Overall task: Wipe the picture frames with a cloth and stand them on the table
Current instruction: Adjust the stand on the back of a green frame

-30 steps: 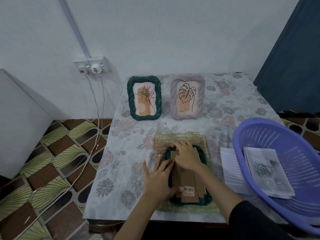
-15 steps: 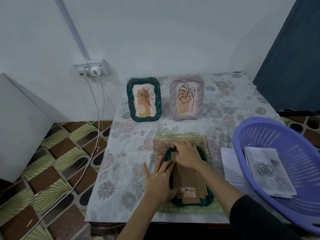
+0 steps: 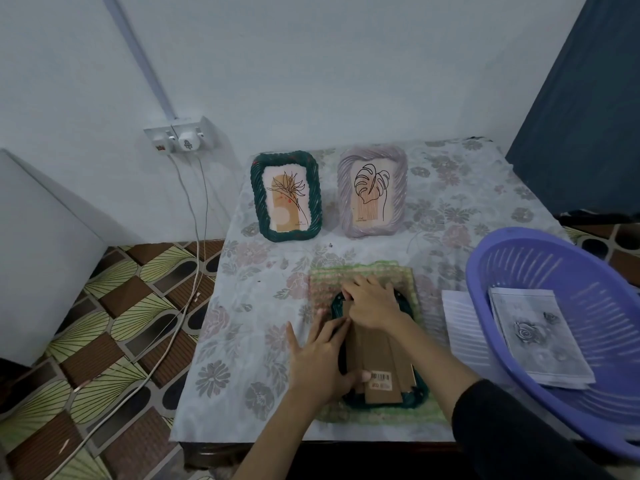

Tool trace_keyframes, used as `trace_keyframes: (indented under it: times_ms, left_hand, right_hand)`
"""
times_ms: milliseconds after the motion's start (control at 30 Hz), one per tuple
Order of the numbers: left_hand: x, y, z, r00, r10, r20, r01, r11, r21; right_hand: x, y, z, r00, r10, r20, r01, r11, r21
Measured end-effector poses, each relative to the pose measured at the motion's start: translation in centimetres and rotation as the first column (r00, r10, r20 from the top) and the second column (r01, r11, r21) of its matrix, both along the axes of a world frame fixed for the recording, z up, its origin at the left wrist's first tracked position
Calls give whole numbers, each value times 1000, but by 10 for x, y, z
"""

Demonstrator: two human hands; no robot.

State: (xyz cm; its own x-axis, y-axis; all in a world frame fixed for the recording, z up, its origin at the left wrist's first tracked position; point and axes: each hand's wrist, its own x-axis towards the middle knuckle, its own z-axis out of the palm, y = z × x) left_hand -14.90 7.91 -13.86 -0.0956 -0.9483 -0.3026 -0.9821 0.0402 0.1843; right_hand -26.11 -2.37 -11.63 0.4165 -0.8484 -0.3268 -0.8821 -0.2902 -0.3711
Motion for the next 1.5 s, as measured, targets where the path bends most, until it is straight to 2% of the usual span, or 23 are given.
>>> trace_keyframes:
  times_ms: [167, 233, 300, 367, 500, 667, 833, 867, 933, 1000, 1067, 1133, 1200, 1267, 1333, 1400, 1500]
  left_hand:
    - [1, 0, -5, 1000, -17, 5, 17, 1000, -9]
    - [1, 0, -5, 1000, -14, -3, 14, 1000, -10]
    - [1, 0, -4, 1000, -14, 2, 14, 1000, -9]
    - [1, 1, -3, 1000, -10, -8, 10, 1000, 0]
    - [1, 1, -4, 1000, -10, 6, 10, 1000, -3]
    - [0, 1, -2, 1000, -1, 10, 1, 1000, 4]
    - [2, 1, -5, 1000, -6, -2, 6, 1000, -3]
    - [2, 0, -5, 1000, -6, -1, 6, 1000, -7]
    - [3, 0, -6, 1000, -7, 11, 7, 1000, -8]
    - [2, 0, -6, 1000, -6, 14, 6, 1000, 8]
    - [1, 0, -3, 1000, -3, 19, 3, 1000, 19]
    - [1, 1, 1, 1000, -3, 18, 3, 1000, 21]
    - [-1, 2, 4, 1000, -6, 22, 5, 1000, 23]
    - [-2, 3, 6, 1000, -5, 26, 4, 999, 42]
    - [-3, 5, 8, 999, -7, 37, 5, 998, 58]
    - [-5, 6, 9, 998, -10, 61, 6, 998, 57]
    - [-12, 12, 12, 997, 0, 83, -3, 999, 37]
  right_hand:
    - [-8, 6, -10, 985, -71, 156, 80, 995, -55]
    - [-10, 11, -14, 990, -43, 136, 63, 988, -142]
    - [-12, 15, -20, 998, 40, 52, -24, 963, -267]
    - [-13, 19, -24, 996, 79, 32, -65, 947, -316]
    - [-9, 14, -19, 996, 75, 57, -55, 955, -292]
    - [1, -2, -12, 998, 40, 48, -32, 987, -157]
    - [-11, 8, -22, 995, 93, 35, -82, 968, -236]
    - [-14, 13, -25, 992, 129, 8, -120, 946, -301]
    - [-19, 19, -29, 971, 216, -101, -237, 843, -482]
    - [-22, 22, -31, 948, 236, -214, -317, 770, -553]
    - [-27, 23, -31, 940, 235, -245, -338, 714, -612]
    - [-32, 27, -30, 970, 165, -177, -242, 699, -674]
    - [-39, 39, -29, 997, -39, 63, 70, 787, -613]
    - [-51, 58, -26, 896, -337, 290, 435, 796, -420]
    - [-66, 74, -25, 760, -581, 292, 640, 746, -181]
    - [-73, 86, -27, 714, -660, 232, 690, 719, -78]
    - [-73, 88, -23, 657, -720, 221, 736, 676, 13]
